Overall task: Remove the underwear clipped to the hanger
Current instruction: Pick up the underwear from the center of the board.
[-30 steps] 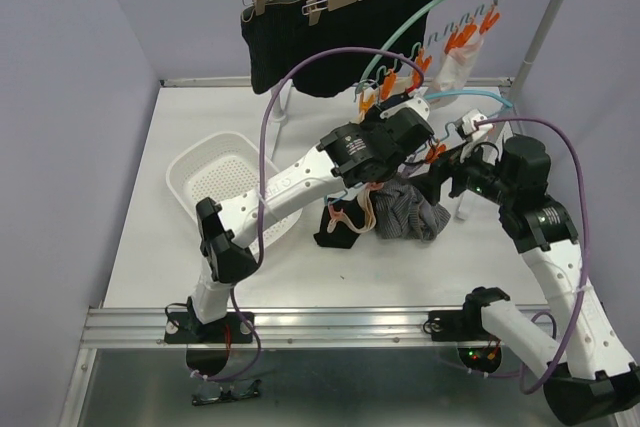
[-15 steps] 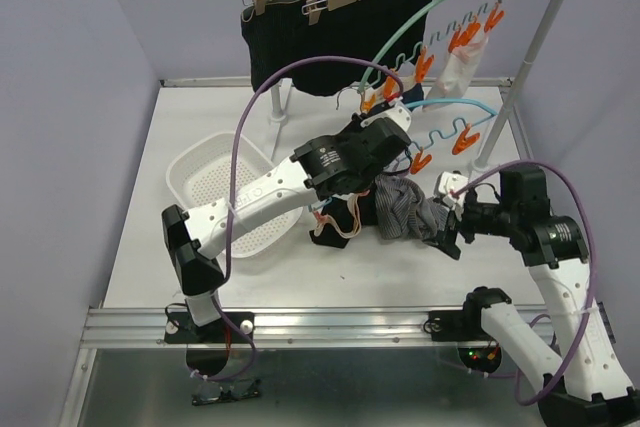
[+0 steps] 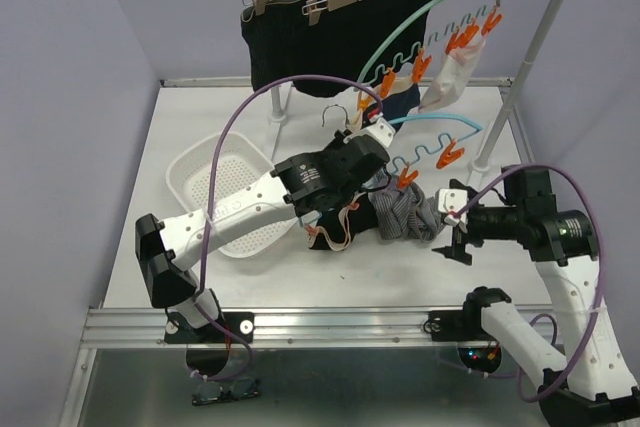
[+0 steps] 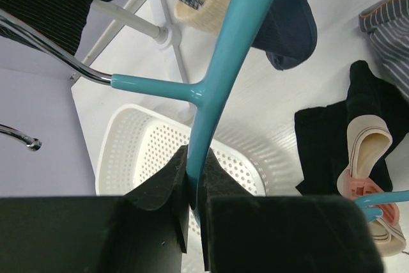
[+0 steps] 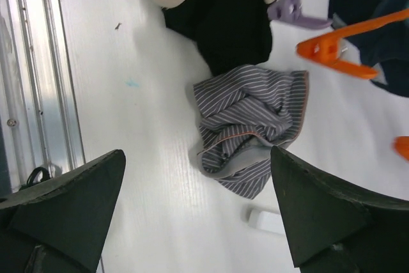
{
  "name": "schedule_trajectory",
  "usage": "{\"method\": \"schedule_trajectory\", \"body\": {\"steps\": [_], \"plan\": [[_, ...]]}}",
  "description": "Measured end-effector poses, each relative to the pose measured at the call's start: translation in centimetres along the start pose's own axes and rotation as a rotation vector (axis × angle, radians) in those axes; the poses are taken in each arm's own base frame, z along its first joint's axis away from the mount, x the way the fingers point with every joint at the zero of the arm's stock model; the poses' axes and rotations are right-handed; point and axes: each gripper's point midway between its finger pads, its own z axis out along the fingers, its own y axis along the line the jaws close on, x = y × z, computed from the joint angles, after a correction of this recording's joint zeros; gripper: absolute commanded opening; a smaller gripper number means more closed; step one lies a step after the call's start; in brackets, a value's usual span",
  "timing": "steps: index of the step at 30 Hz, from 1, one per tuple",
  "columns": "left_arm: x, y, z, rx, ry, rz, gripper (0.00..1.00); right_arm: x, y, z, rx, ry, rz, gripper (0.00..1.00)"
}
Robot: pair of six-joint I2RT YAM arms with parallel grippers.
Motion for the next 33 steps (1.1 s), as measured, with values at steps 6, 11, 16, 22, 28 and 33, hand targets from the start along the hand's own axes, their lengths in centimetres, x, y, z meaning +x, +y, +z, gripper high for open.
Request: {"method": "schedule_trajectory", "body": {"steps": [6,11,16,22,28,33], "plan": [[1.9,-0.9,0.6,0.012,0.026,0.035,0.0,-2.5,-0.5,-1.7,0.027,-0.032,-0.003,1.0],[2.2,-0.7,-0.2,0.02,-0.018,0.057,0.0,-9.6,-3.3,-5.2,0.075,-0.139,-0.023,1.0],[2.4,-1.1,-0.6,0.023,-0.041,0.113,0.0,-14.6,-5.9,-7.6,0.124,-0.225,-0.058,1.0],[3.2,-2.0,-0.4,0.012,-0.048,0.219,0.0,-14.5,-7.0,-6.4,0.066,-0.229,0.045,1.0],[1.8,-2.7,-1.0,0.007,-0.112,0.304,0.0,-13.2,-8.6,-4.0,-0.016,-0.214,0.18,1.0],[0.7,-2.8,-1.4,-0.004,-0.151,0.341,0.0,-11.4,-7.9,-2.3,-0.081,-0.192,0.273,1.0]]}}
